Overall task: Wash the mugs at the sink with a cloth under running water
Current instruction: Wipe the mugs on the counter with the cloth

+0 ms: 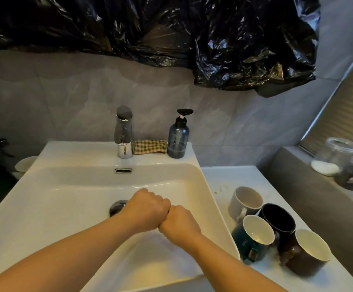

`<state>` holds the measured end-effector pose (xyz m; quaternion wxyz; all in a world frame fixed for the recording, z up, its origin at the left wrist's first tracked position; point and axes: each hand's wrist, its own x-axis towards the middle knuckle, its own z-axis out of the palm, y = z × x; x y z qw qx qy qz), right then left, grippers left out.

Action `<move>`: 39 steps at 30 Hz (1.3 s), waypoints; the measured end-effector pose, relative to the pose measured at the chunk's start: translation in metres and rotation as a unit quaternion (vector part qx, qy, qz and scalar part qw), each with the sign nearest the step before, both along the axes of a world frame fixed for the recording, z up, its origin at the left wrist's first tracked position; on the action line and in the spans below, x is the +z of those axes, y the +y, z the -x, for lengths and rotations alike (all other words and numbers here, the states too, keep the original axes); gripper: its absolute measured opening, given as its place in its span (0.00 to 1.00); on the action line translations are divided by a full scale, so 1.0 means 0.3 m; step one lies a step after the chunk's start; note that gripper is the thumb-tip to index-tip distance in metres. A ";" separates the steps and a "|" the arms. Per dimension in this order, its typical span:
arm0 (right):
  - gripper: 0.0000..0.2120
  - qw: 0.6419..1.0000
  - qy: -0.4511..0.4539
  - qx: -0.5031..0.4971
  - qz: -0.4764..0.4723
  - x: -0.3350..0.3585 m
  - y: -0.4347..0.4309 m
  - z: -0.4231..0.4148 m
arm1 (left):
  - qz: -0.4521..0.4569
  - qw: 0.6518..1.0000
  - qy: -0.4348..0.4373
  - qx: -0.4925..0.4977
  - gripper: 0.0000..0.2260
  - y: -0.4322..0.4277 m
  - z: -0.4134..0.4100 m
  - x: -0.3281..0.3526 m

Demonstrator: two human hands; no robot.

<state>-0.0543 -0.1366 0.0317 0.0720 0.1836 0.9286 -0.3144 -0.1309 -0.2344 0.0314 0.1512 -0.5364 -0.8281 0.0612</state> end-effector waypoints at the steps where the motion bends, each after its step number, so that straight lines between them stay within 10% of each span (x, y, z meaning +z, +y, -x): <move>1: 0.07 1.000 -0.005 0.003 0.019 0.006 0.002 0.002 | -0.005 1.000 0.003 -0.012 0.17 -0.001 0.000 0.003; 7: 0.18 0.999 0.048 0.002 0.023 0.025 0.019 -0.027 | -0.018 0.981 -0.144 0.128 0.15 0.010 -0.067 0.029; 13: 0.31 0.927 0.130 0.142 -0.321 0.011 0.011 -0.063 | -0.097 0.799 -0.552 0.217 0.05 0.012 -0.099 0.068; 20: 0.09 0.938 0.063 0.118 -0.319 0.043 0.023 -0.085 | 0.034 0.953 -0.223 0.203 0.12 0.029 -0.174 0.034; 26: 0.10 0.994 0.019 0.060 -0.091 0.037 0.068 -0.102 | 0.024 0.960 -0.193 0.199 0.13 0.056 -0.180 0.042; 28: 0.14 0.995 0.011 0.062 0.079 0.052 0.103 -0.120 | -0.011 0.919 -0.327 0.219 0.17 0.062 -0.170 0.072; 32: 0.21 0.957 0.030 0.061 0.282 0.114 0.186 -0.194 | -0.102 0.723 -0.648 0.217 0.19 0.078 -0.152 0.140; 39: 0.13 0.936 0.200 -0.057 0.285 0.148 0.325 -0.288 | -0.248 0.643 -0.708 0.156 0.11 0.222 -0.217 0.186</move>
